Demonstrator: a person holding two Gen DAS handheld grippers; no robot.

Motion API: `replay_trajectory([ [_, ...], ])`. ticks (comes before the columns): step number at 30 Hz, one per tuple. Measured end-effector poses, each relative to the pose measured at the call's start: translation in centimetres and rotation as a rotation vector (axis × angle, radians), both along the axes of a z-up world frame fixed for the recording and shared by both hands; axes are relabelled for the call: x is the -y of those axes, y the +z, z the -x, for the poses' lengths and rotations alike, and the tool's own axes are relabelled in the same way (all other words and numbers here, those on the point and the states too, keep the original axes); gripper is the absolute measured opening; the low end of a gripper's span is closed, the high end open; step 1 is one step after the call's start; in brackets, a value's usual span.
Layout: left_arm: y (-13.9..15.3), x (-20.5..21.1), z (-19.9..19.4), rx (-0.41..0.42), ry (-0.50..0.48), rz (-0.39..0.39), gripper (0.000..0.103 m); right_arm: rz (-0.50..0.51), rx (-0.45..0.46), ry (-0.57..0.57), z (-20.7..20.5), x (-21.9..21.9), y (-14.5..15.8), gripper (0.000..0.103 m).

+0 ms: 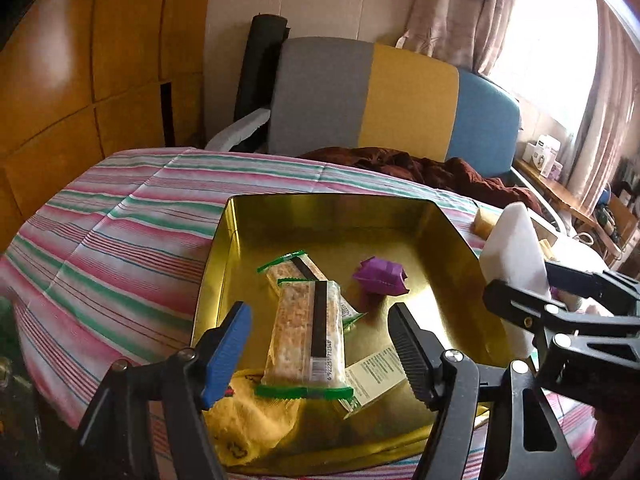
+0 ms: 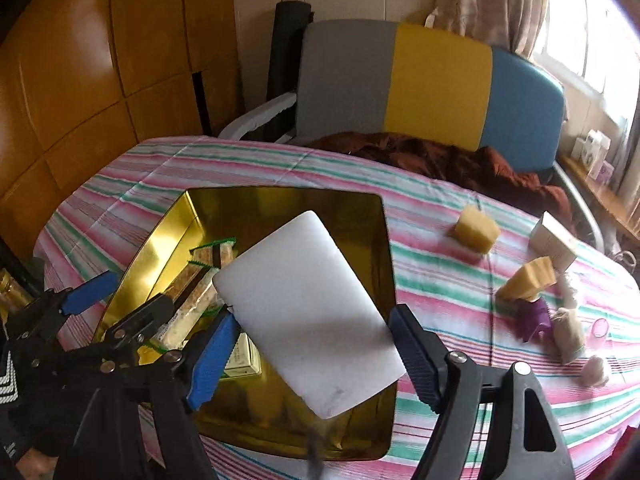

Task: Organize objects
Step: 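Carry both items over the gold tray and open the left tool to drop the packet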

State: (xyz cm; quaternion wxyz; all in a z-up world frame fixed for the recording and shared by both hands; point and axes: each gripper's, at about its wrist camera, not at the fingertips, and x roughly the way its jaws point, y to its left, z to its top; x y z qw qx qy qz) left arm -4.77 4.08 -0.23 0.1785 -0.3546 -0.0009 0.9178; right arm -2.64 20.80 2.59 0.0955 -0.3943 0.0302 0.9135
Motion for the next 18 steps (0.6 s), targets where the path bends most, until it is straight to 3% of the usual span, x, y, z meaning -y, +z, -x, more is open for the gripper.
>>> replay_trajectory([
  [18, 1.1, 0.0, -1.2, -0.006, -0.007, 0.001, 0.072, -0.055, -0.056, -0.002, -1.5, 0.7, 1.6, 0.078],
])
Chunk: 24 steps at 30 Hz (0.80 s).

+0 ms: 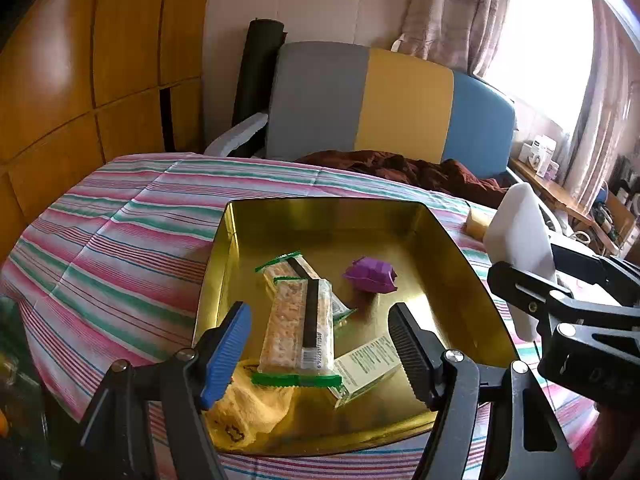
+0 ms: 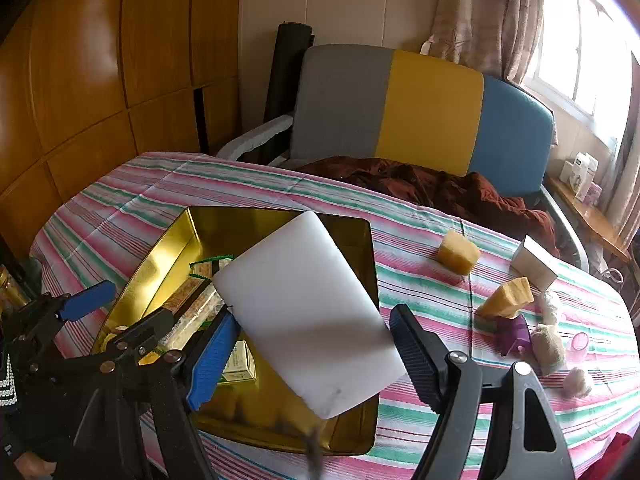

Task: Organize objects
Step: 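Carry both items over the gold tray and open the left tool to drop the packet, then lower the white foam block into the gold tray and open the right tool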

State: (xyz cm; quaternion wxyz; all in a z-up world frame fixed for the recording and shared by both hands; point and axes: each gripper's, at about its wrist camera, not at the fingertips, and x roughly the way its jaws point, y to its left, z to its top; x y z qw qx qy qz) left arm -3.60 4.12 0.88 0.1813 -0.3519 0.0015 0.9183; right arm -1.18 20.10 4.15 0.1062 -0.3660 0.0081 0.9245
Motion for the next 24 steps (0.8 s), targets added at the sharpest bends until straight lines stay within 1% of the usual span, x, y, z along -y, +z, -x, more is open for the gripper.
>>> replay_trajectory([
  [7, 0.1, -0.4, -0.4, 0.002, -0.017, 0.001, 0.073, 0.000, 0.002, -0.012, -0.3, -0.5, 0.0, 0.078],
  [12, 0.2, -1.1, -0.7, -0.003, -0.040, 0.008, 0.074, -0.007, -0.001, -0.041, -0.8, -1.6, -0.1, 0.078],
  [16, 0.4, -1.8, -1.0, -0.004, -0.059, 0.011, 0.074, -0.032, -0.007, -0.065, -1.3, -2.5, -0.2, 0.078],
  [21, 0.7, -3.0, -1.3, -0.012, -0.094, 0.023, 0.074, -0.012, 0.028, -0.112, -1.8, -5.3, -1.2, 0.078],
  [24, 0.7, -3.9, -1.5, -0.015, -0.122, 0.033, 0.074, 0.011, 0.066, -0.152, -2.2, -7.9, -2.2, 0.078],
])
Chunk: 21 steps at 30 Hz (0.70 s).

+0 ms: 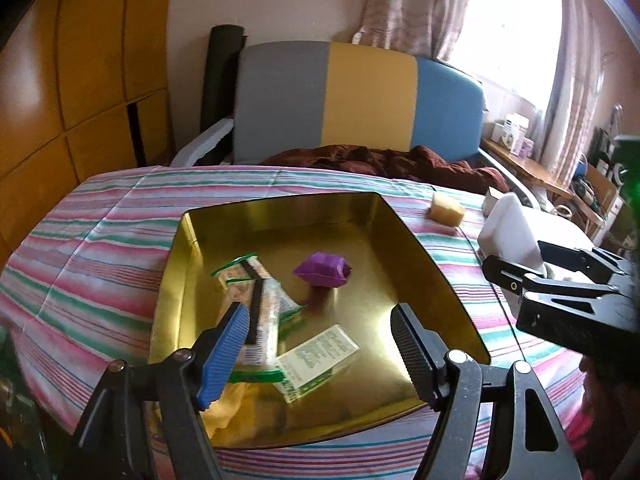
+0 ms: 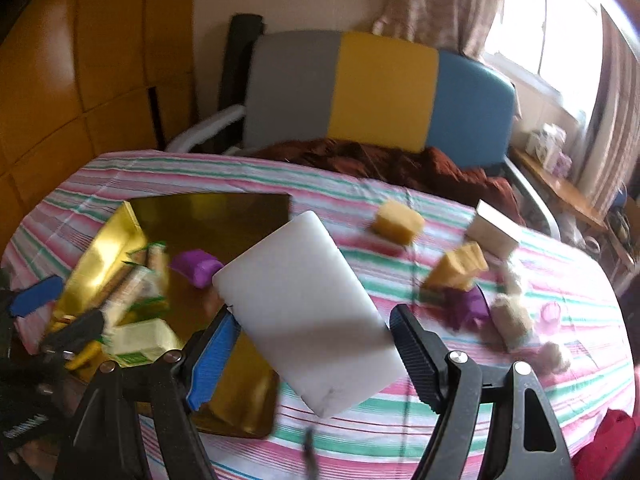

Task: Organize objects
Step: 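Lower the white foam block into the gold tray and open the right tool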

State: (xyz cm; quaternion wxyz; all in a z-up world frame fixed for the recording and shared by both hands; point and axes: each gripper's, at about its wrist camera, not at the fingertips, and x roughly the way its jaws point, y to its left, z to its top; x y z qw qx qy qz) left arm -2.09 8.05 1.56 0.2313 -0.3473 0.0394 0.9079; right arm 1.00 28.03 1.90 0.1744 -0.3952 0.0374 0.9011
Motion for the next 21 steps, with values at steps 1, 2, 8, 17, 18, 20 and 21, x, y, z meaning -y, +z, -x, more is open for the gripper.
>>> replay_trajectory([
  [1, 0.0, -0.5, 0.0, 0.000, -0.014, 0.003, 0.074, 0.009, 0.013, -0.017, -0.1, -1.0, -0.3, 0.078],
  [2, 0.0, -0.8, 0.0, 0.000, -0.023, 0.005, 0.074, 0.020, 0.024, -0.034, -0.3, -2.2, -0.7, 0.078],
  [8, 0.4, -3.5, -0.3, -0.005, -0.098, 0.019, 0.074, 0.077, 0.056, -0.161, -1.6, -9.6, -1.6, 0.078],
  [17, 1.2, -8.9, -1.1, -0.022, -0.233, 0.047, 0.079, 0.105, -0.001, -0.407, -4.8, -21.1, -1.6, 0.079],
  [18, 1.3, -9.4, -1.2, -0.024, -0.245, 0.051, 0.081, 0.124, -0.011, -0.441, -5.3, -22.1, -1.9, 0.079],
  [20, 1.5, -10.7, -1.3, -0.031, -0.278, 0.054, 0.083, 0.222, -0.024, -0.514, -6.4, -24.3, -2.8, 0.080],
  [21, 1.5, -11.3, -1.4, -0.035, -0.292, 0.059, 0.084, 0.284, -0.039, -0.542, -6.9, -25.1, -3.1, 0.079],
])
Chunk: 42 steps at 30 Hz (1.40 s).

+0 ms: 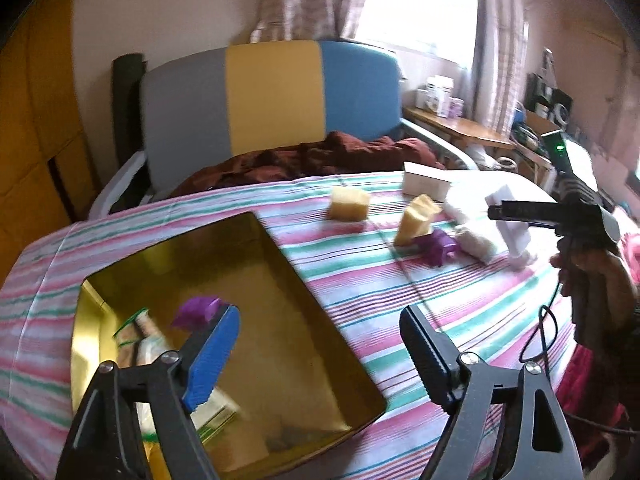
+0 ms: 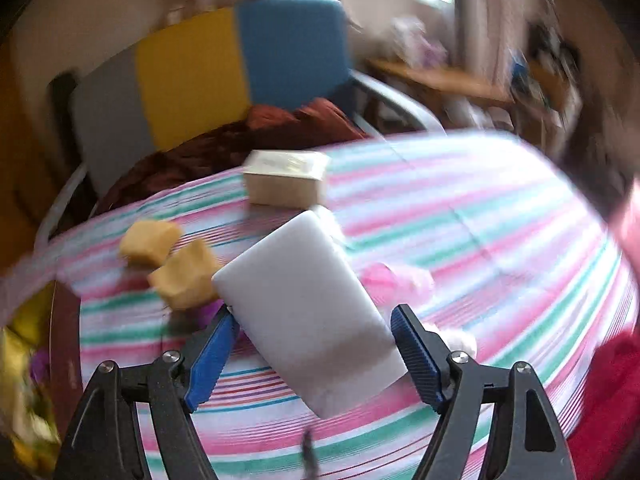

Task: Organize objects
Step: 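Lower the white foam block into the gold tray and open the right tool, then grasp the yellow sponge with the left tool while the right tool grasps the cream printed box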

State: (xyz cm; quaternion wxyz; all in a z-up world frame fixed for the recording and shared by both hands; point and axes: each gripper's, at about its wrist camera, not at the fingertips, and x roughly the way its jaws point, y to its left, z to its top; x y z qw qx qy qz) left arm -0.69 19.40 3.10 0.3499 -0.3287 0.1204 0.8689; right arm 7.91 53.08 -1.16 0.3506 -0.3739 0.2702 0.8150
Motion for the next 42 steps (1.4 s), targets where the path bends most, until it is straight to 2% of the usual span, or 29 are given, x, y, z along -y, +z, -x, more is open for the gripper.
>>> replay_trajectory([
  [1, 0.1, -0.7, 0.0, -0.006, -0.012, 0.005, 0.084, 0.038, -0.031, -0.019, -0.5, -0.5, 0.0, 0.080],
  [6, 0.1, -4.0, 0.3, -0.010, -0.055, 0.012, 0.084, 0.043, -0.067, -0.018, -1.1, -0.7, 0.3, 0.080],
  [12, 0.1, -5.0, 0.2, 0.008, -0.052, -0.007, 0.084, -0.016, -0.092, 0.120, 0.3, 1.2, 1.0, 0.080],
  [17, 0.2, -2.8, -0.5, 0.020, -0.016, -0.043, 0.084, 0.082, -0.146, 0.366, 2.9, 5.0, 1.4, 0.080],
  [20, 0.1, -0.3, -0.6, 0.028, 0.036, -0.055, 0.084, 0.125, -0.182, 0.531, 5.7, 9.0, 2.2, 0.080],
  [21, 0.2, 0.8, -0.5, 0.025, 0.063, -0.059, 0.084, 0.168, -0.209, 0.581, 6.8, 10.2, 2.5, 0.080],
  [22, 0.5, 1.9, -0.4, 0.023, 0.088, -0.070, 0.084, 0.252, -0.262, 0.659, 8.3, 12.0, 2.8, 0.080],
  [23, 0.7, 3.3, -0.2, 0.023, 0.126, -0.083, 0.084, 0.316, -0.302, 0.714, 9.1, 13.1, 3.0, 0.083],
  [25, 1.2, 5.8, 0.3, 0.020, 0.194, -0.096, 0.084, 0.482, -0.380, 0.895, 11.6, 16.7, 3.3, 0.099],
  [26, 1.3, 6.6, 0.5, 0.015, 0.214, -0.097, 0.084, 0.477, -0.355, 0.938, 12.3, 17.9, 3.4, 0.101],
  [28, 1.5, 7.9, 0.8, -0.002, 0.253, -0.087, 0.084, 0.313, -0.235, 0.933, 13.4, 20.5, 3.9, 0.101],
  [29, 1.5, 8.4, 1.0, -0.007, 0.263, -0.082, 0.084, 0.278, -0.233, 0.942, 13.6, 21.2, 4.0, 0.101],
  [32, 1.6, 8.7, 1.7, -0.014, 0.275, -0.082, 0.085, 0.271, -0.224, 0.950, 13.4, 21.5, 4.2, 0.101],
  [36, 1.7, 7.0, 2.7, -0.029, 0.239, -0.054, 0.085, 0.218, -0.198, 0.857, 12.7, 17.8, 4.0, 0.101],
  [42, 1.8, 1.7, 4.1, -0.027, 0.131, 0.004, 0.085, 0.122, -0.112, 0.632, 10.5, 9.4, 2.5, 0.101],
])
